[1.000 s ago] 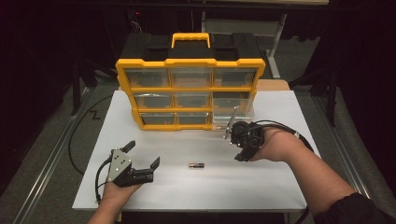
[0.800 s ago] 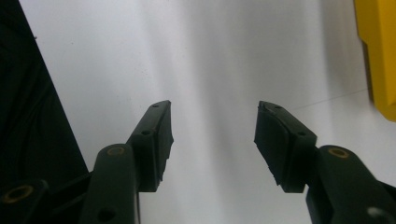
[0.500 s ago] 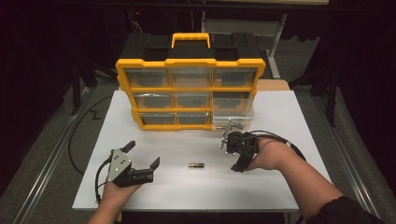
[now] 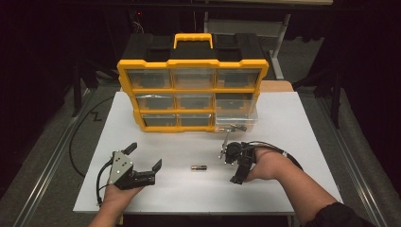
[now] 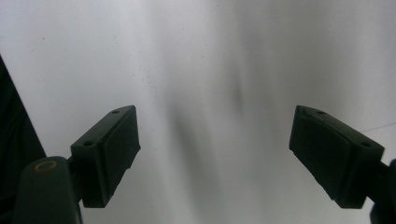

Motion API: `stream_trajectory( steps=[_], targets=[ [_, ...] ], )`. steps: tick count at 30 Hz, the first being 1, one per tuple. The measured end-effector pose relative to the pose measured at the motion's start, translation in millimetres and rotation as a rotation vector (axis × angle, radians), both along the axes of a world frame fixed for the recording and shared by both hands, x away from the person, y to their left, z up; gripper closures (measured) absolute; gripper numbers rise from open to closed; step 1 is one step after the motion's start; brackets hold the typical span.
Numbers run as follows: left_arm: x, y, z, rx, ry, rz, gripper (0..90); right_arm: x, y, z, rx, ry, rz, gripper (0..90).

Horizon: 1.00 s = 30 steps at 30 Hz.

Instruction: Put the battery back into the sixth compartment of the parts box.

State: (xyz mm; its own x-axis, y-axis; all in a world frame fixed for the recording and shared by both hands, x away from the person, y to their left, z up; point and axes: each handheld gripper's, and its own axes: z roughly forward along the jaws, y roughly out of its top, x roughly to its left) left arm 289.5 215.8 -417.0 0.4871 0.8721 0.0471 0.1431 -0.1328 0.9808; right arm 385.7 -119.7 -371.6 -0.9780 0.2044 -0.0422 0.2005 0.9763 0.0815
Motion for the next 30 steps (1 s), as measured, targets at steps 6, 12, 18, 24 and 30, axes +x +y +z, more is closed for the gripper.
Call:
stream_trajectory(
  steps=[6,12,18,24,30],
  targets=[
    [-0.2,0.4,0.5,-0.002,-0.003,0.002,0.4,0.3,8.0,-4.7,0.011,-0.003,0.012,17.4],
    [-0.2,0.5,0.5,-0.002,-0.003,0.000,0.4,0.4,20.7,-10.4,0.007,0.000,0.036,17.5],
    [-0.2,0.1,0.4,-0.001,-0.002,-0.002,0.5,-0.6,34.4,-16.6,0.015,0.000,0.053,17.7],
    [-0.2,0.4,0.6,-0.001,-0.003,-0.002,0.4,0.4,47.1,-20.4,0.030,0.007,0.071,19.8],
    [0.0,-0.3,0.4,0.001,-0.004,-0.005,0.4,2.1,56.8,-21.1,0.045,0.006,0.083,22.0]
  ],
)
